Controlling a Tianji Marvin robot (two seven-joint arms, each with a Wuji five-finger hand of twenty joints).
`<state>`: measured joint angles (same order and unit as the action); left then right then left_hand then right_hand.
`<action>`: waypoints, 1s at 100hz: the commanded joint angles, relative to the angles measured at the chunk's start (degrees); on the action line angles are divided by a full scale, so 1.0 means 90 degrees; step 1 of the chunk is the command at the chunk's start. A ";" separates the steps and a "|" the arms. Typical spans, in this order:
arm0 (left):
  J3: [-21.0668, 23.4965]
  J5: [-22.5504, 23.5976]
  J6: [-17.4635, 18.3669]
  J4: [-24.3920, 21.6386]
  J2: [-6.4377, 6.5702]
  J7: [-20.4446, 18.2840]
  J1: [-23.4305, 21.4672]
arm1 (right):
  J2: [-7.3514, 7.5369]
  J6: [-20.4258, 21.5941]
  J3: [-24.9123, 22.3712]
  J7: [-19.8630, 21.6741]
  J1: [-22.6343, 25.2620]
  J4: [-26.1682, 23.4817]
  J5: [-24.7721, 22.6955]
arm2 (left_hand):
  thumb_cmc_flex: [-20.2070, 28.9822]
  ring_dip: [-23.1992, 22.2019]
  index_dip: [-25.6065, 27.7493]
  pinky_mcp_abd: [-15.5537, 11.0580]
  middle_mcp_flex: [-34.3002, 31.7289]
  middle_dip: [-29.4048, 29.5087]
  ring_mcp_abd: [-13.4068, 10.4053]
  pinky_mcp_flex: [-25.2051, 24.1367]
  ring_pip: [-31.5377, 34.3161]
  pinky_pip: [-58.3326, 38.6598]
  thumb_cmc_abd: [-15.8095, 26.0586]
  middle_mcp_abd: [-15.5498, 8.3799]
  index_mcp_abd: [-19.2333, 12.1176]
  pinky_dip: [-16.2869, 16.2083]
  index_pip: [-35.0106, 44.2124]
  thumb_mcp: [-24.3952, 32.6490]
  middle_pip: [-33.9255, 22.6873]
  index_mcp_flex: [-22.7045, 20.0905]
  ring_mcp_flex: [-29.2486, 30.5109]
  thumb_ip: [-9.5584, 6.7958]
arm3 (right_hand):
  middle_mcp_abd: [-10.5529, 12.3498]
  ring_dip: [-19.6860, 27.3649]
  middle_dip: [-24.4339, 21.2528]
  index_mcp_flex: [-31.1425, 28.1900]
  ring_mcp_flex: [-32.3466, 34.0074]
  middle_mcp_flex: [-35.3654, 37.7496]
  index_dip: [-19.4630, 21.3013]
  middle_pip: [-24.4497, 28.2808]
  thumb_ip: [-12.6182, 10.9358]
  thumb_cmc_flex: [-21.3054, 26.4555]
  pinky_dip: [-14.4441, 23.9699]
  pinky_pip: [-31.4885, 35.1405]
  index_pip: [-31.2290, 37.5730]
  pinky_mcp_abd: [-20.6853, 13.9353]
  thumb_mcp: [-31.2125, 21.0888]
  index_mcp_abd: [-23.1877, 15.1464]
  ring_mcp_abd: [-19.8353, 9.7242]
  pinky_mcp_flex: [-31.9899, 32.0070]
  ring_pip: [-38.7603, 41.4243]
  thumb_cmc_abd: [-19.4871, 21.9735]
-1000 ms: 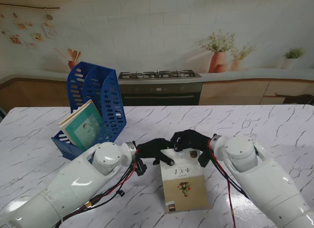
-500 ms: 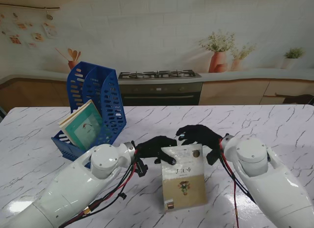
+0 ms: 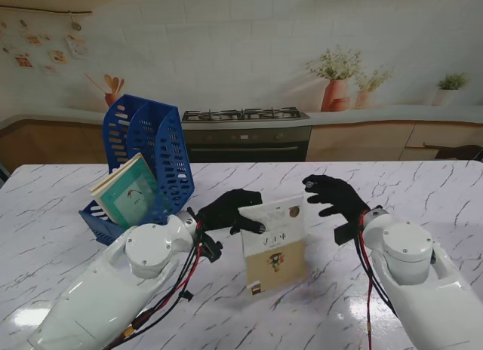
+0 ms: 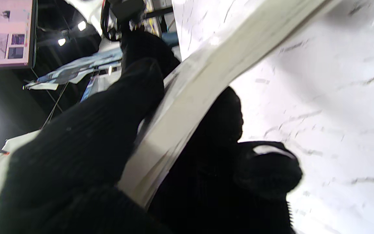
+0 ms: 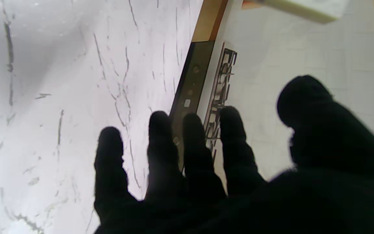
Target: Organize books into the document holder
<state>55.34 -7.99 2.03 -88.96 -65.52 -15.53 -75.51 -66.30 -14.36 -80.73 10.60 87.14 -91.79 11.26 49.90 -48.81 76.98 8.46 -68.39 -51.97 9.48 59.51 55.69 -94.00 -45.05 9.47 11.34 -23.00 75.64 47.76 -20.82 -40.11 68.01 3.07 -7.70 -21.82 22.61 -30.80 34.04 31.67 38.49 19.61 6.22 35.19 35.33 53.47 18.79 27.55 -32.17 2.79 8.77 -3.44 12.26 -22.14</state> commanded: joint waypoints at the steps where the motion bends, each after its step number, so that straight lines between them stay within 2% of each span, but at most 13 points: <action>1: 0.0126 0.0011 0.0110 -0.0237 -0.0013 0.0068 -0.0074 | -0.0017 0.0017 -0.0008 -0.0029 0.0148 -0.0089 0.0013 | 0.0870 0.0126 0.0103 -0.1381 -0.0259 -0.0108 -0.0015 0.0149 0.0076 -0.0689 0.0189 -0.0863 -0.0453 -0.0119 0.0561 0.1120 0.0092 -0.0406 0.0465 -0.0616 | 0.0118 0.0069 -0.0066 0.0132 -0.0071 -0.0082 -0.0024 -0.0028 -0.0185 -0.0187 -0.0052 -0.0064 -0.0089 -0.0211 0.0172 -0.0119 -0.0082 0.0083 -0.0113 0.0131; 24: 0.0769 0.0683 -0.0222 -0.1133 -0.0008 0.0682 -0.0554 | -0.0003 0.0165 -0.0085 -0.0118 0.0360 -0.0228 -0.0147 | 0.0871 0.0137 0.0081 -0.1377 -0.0281 -0.0116 -0.0016 0.0153 0.0113 -0.0720 0.0181 -0.0847 -0.0450 -0.0126 0.0564 0.1120 0.0125 -0.0424 0.0468 -0.0614 | 0.0133 0.0050 -0.0071 0.0164 -0.0128 -0.0107 -0.0045 -0.0063 -0.0202 -0.0131 -0.0054 -0.0193 -0.0085 -0.0243 0.0284 -0.0144 -0.0129 0.0139 -0.0168 0.0182; 54: 0.1657 0.1560 -0.0748 -0.2264 -0.0031 0.1395 -0.1267 | -0.0003 0.0226 -0.0018 -0.0181 0.0355 -0.0221 -0.0281 | 0.0870 0.0144 0.0062 -0.1363 -0.0295 -0.0107 -0.0019 0.0155 0.0150 -0.0756 0.0184 -0.0825 -0.0456 -0.0138 0.0564 0.1107 0.0170 -0.0417 0.0467 -0.0601 | 0.0145 0.0040 -0.0068 0.0188 -0.0175 -0.0163 -0.0057 -0.0081 -0.0223 -0.0037 -0.0050 -0.0333 -0.0075 -0.0293 0.0440 -0.0128 -0.0162 0.0175 -0.0215 0.0234; 80: 0.2298 0.2271 -0.1128 -0.3067 -0.0065 0.1876 -0.1826 | -0.0016 0.0241 0.0086 -0.0219 0.0301 -0.0144 -0.0286 | 0.0860 0.0156 0.0048 -0.1358 -0.0313 -0.0112 -0.0030 0.0155 0.0164 -0.0765 0.0188 -0.0838 -0.0469 -0.0143 0.0565 0.1101 0.0193 -0.0412 0.0463 -0.0596 | 0.0140 0.0039 -0.0073 0.0164 -0.0177 -0.0147 -0.0060 -0.0089 -0.0242 0.0006 -0.0031 -0.0425 -0.0060 -0.0273 0.0497 -0.0133 -0.0139 0.0191 -0.0235 0.0206; 100: 0.2693 0.2596 -0.1457 -0.3558 -0.0097 0.2118 -0.2214 | -0.0011 0.0274 0.0098 -0.0227 0.0313 -0.0148 -0.0335 | 0.0865 0.0157 0.0044 -0.1371 -0.0318 -0.0119 -0.0013 0.0161 0.0180 -0.0780 0.0197 -0.0818 -0.0479 -0.0151 0.0569 0.1093 0.0206 -0.0411 0.0466 -0.0599 | 0.0144 0.0032 -0.0073 0.0127 -0.0124 -0.0094 -0.0063 -0.0086 -0.0244 -0.0032 0.0000 -0.0447 -0.0044 -0.0223 0.0457 -0.0176 -0.0123 0.0167 -0.0221 0.0167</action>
<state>78.60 14.63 -11.66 -119.29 -66.08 2.99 -94.18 -66.00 -12.19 -80.17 8.78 89.54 -93.01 8.37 49.95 -48.81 76.99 8.44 -68.50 -52.12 9.38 59.73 57.00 -94.07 -45.07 9.51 10.88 -23.00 76.32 47.76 -19.70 -40.70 68.46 3.07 -7.70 -21.81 22.39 -30.11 32.68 31.67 38.49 19.42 5.98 35.29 34.97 49.87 18.75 27.60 -29.27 2.79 8.77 -2.18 11.61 -20.55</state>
